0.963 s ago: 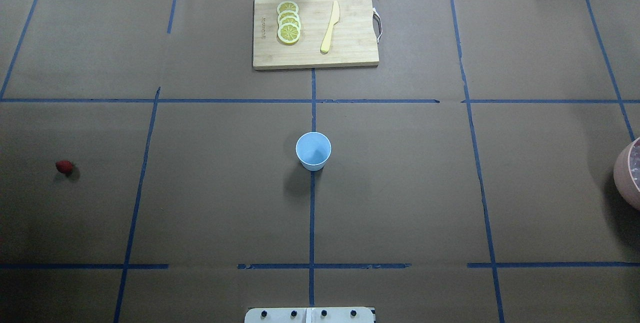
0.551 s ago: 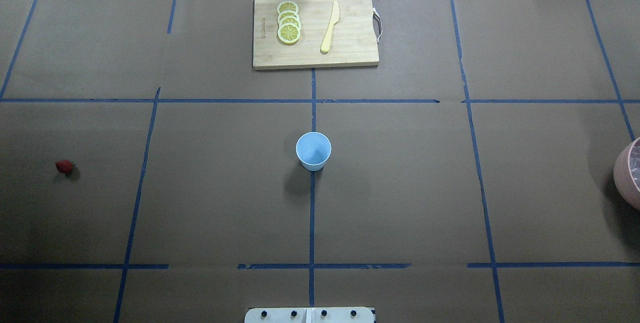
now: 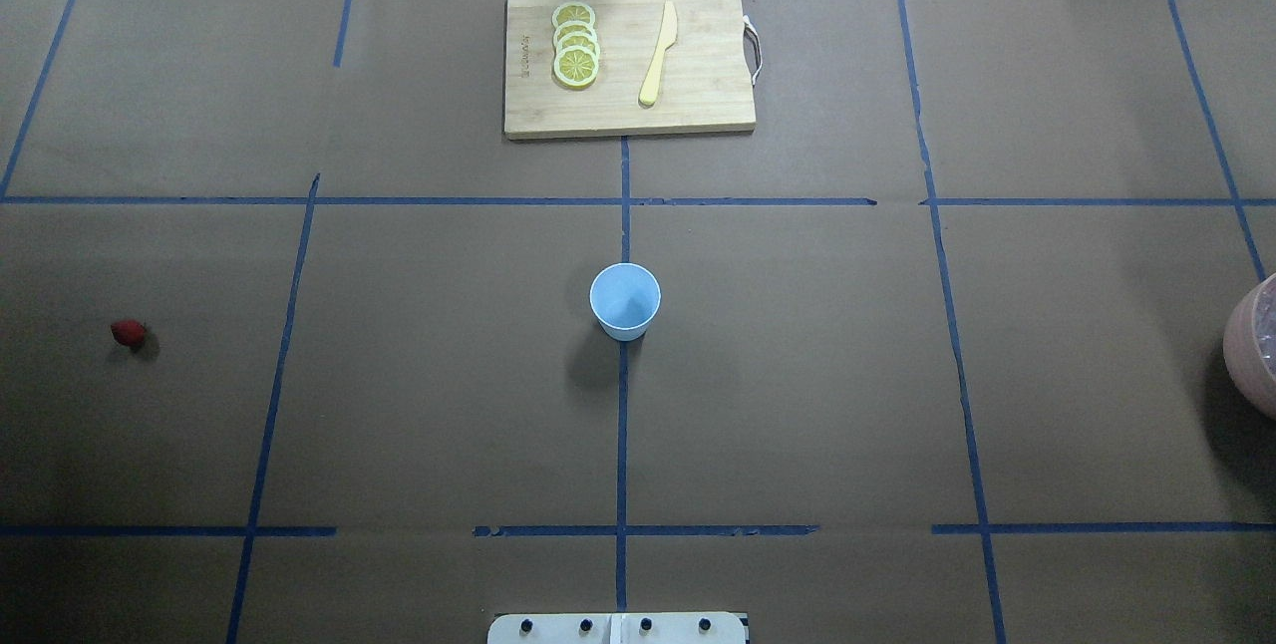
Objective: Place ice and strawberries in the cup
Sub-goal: 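Move the right gripper over the pink bowl of ice cubes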
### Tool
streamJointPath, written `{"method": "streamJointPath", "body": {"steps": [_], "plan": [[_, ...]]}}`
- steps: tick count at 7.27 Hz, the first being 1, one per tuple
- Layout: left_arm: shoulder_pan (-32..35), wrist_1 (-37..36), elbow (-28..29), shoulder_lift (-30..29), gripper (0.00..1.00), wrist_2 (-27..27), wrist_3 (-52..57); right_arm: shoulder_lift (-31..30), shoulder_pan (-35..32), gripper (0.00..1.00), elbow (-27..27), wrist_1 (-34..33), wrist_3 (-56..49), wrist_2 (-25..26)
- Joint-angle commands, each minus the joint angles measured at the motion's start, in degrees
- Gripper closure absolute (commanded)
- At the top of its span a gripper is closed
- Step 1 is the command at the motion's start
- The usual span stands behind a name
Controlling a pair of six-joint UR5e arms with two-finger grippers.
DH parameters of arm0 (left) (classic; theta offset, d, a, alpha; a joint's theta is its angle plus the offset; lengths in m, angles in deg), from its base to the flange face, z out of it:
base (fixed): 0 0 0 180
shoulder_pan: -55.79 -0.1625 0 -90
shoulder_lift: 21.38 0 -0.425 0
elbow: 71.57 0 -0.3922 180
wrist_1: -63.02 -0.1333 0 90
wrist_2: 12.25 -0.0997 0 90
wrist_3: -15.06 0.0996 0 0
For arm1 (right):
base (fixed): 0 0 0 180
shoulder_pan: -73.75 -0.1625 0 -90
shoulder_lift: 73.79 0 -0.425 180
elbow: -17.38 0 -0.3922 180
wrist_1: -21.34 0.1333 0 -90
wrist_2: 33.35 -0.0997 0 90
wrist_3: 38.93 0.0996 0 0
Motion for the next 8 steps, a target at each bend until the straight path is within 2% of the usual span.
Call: {"method": "streamJointPath", "body": {"steps": [1,4,6,8], "plan": [[0.2,0.1,-1.6,1.8,0.00,0.0,0.0,-2.5,3.6,0.01,-3.4,-0.8,-1.0,-0.4],[0.3,0.2,-1.9,2.4,0.00,0.0,0.0,-5.4,5.4,0.02,-4.7,-0.8,-8.0,-0.4],[0.3,0.2,-1.9,2.3,0.00,0.1,0.0,-5.4,6.3,0.14,-4.0,-0.9,-10.0,-0.2],[0.3,0.2,-1.9,2.3,0.00,0.1,0.0,-5.2,6.6,0.15,-3.5,-4.0,-15.0,0.1]]}}
